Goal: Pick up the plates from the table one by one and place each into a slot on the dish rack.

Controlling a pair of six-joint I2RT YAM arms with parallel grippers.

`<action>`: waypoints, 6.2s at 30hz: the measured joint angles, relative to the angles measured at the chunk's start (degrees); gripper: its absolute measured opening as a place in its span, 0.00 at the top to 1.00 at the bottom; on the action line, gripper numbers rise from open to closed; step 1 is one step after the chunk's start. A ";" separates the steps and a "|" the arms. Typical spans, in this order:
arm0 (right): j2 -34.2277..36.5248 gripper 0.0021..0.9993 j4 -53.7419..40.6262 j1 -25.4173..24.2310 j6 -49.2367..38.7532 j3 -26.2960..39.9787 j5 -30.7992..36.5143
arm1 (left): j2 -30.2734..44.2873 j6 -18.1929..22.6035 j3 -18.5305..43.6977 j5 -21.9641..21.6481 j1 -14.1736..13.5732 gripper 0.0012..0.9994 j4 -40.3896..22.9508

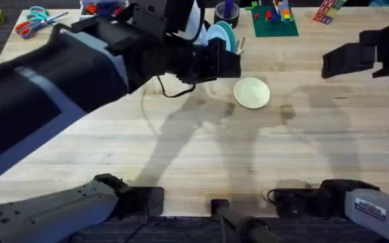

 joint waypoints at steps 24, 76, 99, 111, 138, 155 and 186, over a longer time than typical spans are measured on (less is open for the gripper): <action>0.00 0.00 0.72 0.00 0.02 0.00 0.00 | 0.79 -4.51 -9.55 10.27 0.00 0.96 20.53; 0.00 0.00 1.18 0.00 0.20 0.00 -0.02 | 17.40 -17.95 -13.73 0.73 -4.35 0.96 33.62; 0.00 0.00 1.24 0.00 0.20 0.00 -0.02 | 26.17 -13.84 -5.44 -0.43 -5.11 0.96 28.34; 0.00 0.00 1.22 0.00 0.20 0.00 -0.02 | 30.44 -13.82 -4.53 1.25 -4.68 0.96 30.93; 0.00 0.00 9.11 -0.44 0.13 -6.68 -5.41 | 32.09 -13.87 -3.56 3.24 -4.37 0.96 31.66; 11.85 0.01 16.62 -7.06 -6.44 -10.23 -23.18 | 32.09 -13.87 -3.56 3.24 -4.37 0.96 31.66; 37.05 0.03 29.44 -3.13 -14.30 -10.47 -38.49 | 32.09 -13.87 -3.56 3.24 -4.37 0.96 31.66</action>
